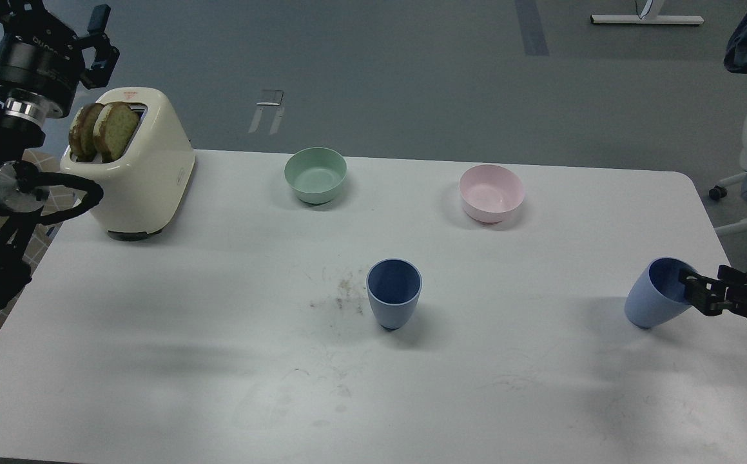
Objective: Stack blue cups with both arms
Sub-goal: 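Reach the right gripper to the other blue cup and grasp it, then lift the blue cup with the right gripper toward the centered cup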
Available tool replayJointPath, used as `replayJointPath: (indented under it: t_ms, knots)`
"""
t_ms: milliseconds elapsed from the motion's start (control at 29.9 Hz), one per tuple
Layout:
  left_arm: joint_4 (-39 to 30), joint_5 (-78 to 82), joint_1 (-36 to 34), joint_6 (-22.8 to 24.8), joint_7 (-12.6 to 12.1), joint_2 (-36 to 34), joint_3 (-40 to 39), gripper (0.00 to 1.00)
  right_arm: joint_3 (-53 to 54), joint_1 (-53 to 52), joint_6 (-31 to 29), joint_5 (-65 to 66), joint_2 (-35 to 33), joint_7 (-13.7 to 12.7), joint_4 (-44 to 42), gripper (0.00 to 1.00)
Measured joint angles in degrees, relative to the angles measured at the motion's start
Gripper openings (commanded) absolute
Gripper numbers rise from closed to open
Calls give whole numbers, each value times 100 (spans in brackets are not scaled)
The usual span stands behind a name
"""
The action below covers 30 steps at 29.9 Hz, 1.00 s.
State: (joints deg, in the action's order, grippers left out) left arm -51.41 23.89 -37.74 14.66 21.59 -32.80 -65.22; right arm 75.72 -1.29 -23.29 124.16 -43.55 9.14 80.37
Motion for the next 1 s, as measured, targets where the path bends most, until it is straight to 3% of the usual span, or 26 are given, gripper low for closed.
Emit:
replayJointPath:
  t_ms: [67, 200, 301, 768, 1002]
  knots:
    - [0, 0, -13, -4, -21, 0, 0, 97, -59, 0, 0, 9, 37, 1, -8, 23]
    - [0, -5, -39, -14, -39, -33, 0, 97, -86, -9, 16, 10, 210, 1, -29, 13]
    - [0, -8, -56, -15, -41, -50, 2, 97, -93, -8, 68, 12, 252, 0, -66, 0]
    - [0, -8, -136, -8, -41, -196, 2, 97, 359, -79, 367, -147, 213, 121, 47, 0]
    - [-5, 9, -278, -5, -62, -175, 47, 97, 662, -499, 112, -1361, 209, 219, 657, 0]
